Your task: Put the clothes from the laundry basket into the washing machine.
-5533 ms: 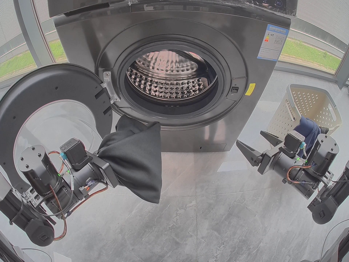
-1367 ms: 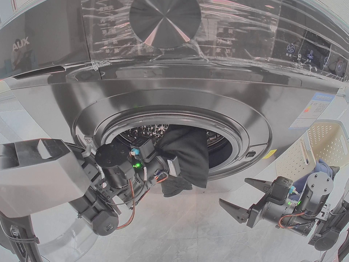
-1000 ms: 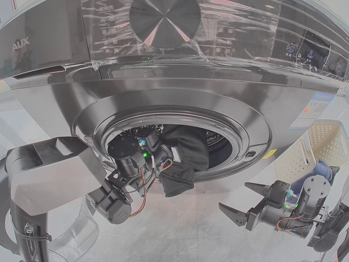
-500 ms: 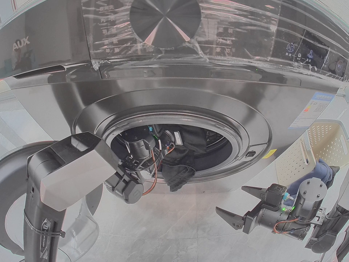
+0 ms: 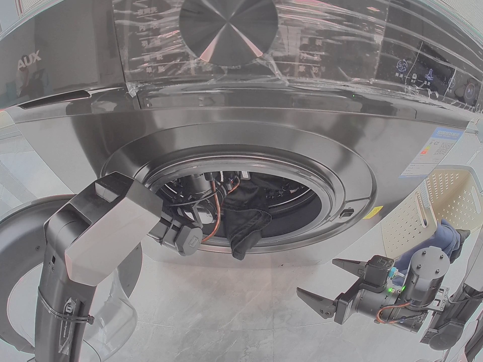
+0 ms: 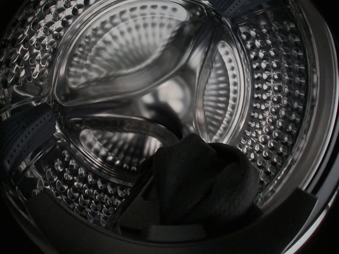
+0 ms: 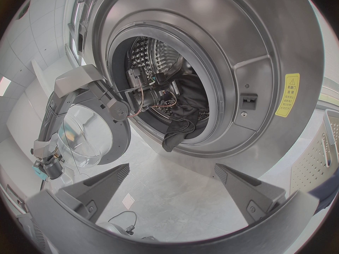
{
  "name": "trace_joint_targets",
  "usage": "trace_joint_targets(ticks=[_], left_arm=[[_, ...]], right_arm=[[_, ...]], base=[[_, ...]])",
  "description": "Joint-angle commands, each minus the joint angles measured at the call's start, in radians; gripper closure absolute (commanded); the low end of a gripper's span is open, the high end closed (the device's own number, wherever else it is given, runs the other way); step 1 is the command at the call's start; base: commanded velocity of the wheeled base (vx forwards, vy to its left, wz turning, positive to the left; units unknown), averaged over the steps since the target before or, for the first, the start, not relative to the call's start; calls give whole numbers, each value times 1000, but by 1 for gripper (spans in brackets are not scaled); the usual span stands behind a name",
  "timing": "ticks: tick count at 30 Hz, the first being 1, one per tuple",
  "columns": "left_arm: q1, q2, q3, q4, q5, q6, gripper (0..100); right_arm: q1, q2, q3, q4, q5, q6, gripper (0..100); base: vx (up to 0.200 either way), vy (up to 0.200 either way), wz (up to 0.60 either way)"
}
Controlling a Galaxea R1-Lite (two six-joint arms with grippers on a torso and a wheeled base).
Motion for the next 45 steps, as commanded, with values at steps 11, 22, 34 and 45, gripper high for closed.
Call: trace_joint_targets(ticks=[11,22,34,45], left_arm=[[1,3,-16,20,40,-46,0],[-47,-85,162,112,28,-52,0],[-76,-48,204,138,-19,-44,0],[-35,82,-33,66,67,-51,100]], right_arm=[[1,18,-1,-1,1,0,0],[1,15,-4,-1,1,0,0],[1,15,-5,-3,1,0,0],[3,21,-5,-1,4,0,0]], base=[[0,0,0],[0,0,0],[0,0,0],[0,0,0]])
